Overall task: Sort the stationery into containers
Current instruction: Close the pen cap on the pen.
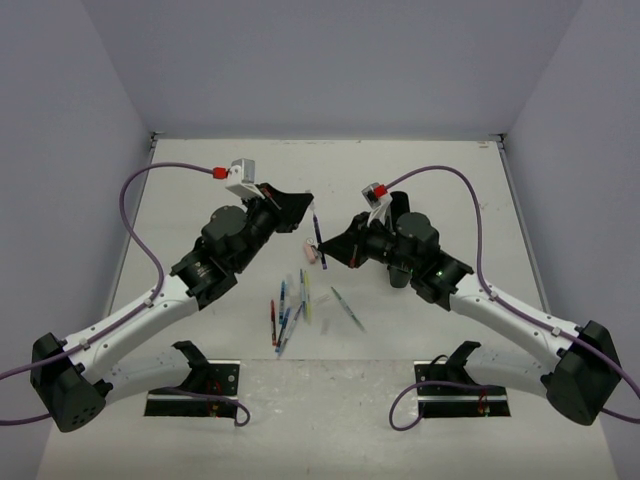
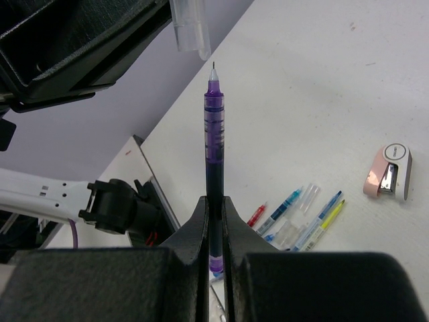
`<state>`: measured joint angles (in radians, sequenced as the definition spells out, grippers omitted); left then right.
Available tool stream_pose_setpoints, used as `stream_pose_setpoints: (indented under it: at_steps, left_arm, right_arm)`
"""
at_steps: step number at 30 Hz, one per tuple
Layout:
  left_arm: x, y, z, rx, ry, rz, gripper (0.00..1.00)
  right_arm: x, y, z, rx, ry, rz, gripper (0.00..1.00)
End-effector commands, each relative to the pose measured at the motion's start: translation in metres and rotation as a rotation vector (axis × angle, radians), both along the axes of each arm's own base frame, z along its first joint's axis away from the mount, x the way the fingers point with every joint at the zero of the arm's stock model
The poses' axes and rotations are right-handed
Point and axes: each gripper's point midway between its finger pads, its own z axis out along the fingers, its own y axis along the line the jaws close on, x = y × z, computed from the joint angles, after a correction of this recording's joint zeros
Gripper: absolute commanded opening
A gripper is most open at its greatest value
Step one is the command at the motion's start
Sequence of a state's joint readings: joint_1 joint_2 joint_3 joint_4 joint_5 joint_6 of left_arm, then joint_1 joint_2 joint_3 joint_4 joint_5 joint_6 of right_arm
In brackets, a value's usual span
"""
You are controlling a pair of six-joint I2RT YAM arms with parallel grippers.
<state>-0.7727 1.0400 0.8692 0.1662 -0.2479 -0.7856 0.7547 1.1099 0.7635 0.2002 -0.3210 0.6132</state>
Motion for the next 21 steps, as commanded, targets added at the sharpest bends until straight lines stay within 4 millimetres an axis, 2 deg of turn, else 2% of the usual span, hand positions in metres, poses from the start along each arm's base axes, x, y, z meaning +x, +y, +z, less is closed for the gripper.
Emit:
stream_pose_setpoints:
  at_steps: [1,21]
  left_arm:
    - [0.002,0.010,0.018,-0.036,-0.051,0.045,0.00]
    - [0.006,0.003,-0.003,0.001,-0.014,0.029,0.00]
  right_arm:
    - [0.004,0.002,0.032,0.045,-0.063,-0.013,0.00]
    - [0.008,0.004,0.034,0.033,-0.060,-0.020,0.00]
